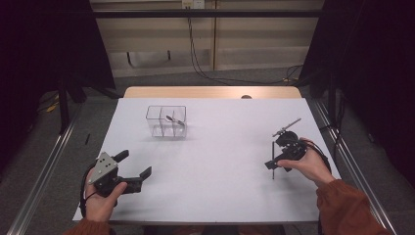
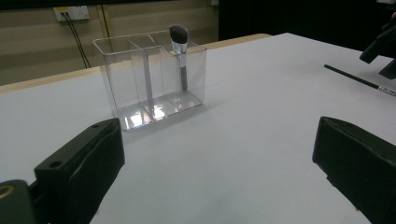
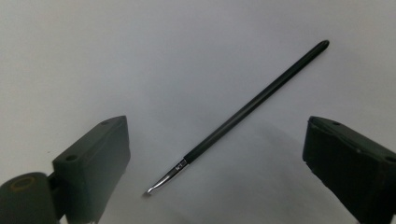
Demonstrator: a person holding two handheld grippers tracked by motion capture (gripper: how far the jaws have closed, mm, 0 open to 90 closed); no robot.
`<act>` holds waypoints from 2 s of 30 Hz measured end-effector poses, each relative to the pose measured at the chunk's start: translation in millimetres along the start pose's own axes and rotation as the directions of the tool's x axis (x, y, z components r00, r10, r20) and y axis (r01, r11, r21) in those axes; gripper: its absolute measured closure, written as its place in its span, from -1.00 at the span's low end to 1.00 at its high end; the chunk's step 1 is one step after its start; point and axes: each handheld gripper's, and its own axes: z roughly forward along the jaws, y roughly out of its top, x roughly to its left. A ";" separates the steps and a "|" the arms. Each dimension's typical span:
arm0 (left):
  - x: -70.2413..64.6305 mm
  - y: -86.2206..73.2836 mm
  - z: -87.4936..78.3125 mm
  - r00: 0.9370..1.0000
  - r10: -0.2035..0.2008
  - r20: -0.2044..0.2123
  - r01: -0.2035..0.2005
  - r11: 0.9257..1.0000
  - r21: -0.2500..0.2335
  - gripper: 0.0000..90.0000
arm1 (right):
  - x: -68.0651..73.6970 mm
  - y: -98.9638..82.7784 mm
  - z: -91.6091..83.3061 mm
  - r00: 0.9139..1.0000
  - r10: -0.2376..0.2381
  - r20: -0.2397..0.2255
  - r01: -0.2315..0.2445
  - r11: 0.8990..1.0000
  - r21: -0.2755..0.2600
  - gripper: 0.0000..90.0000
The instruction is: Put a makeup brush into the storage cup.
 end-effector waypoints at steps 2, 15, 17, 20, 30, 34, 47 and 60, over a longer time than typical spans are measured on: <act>0.5 0.1 0.0 1.000 0.004 -0.003 -0.004 1.000 -0.001 -0.95 | 0.0 2.2 2.9 1.000 0.006 -0.003 -0.006 1.000 0.029 -0.68; 0.0 -0.3 0.8 1.000 0.011 0.003 -0.011 1.000 0.009 -0.95 | 2.0 9.9 13.3 0.999 0.043 0.003 -0.043 0.990 0.135 -0.44; -0.3 -0.3 0.9 1.000 0.012 0.003 -0.012 1.000 0.010 -0.95 | 1.9 9.5 15.7 0.999 0.045 0.004 -0.045 0.987 0.153 -0.41; 0.4 -0.4 0.8 1.000 0.014 -0.001 -0.014 1.000 0.013 -0.95 | 3.3 9.3 18.2 0.999 0.032 0.019 -0.034 0.987 0.159 -0.31; -0.3 -0.7 0.9 1.000 0.016 -0.006 -0.016 1.000 0.016 -0.95 | 10.3 13.0 19.9 0.998 -0.005 0.066 -0.007 0.983 0.184 -0.12; -0.9 -0.8 0.0 0.999 0.031 -0.016 -0.031 0.999 0.019 -0.95 | 10.8 14.5 19.2 0.998 0.004 0.068 -0.017 0.979 0.205 0.04; -1.2 -1.2 -0.9 0.999 0.030 -0.015 -0.030 0.999 0.019 -0.95 | 7.5 13.4 16.5 0.998 0.006 0.057 -0.019 0.975 0.223 0.62; -1.1 -1.2 -0.9 0.999 0.031 -0.015 -0.030 0.999 0.018 -0.95 | 1.9 12.8 16.5 0.999 0.035 0.014 -0.037 0.973 0.230 0.93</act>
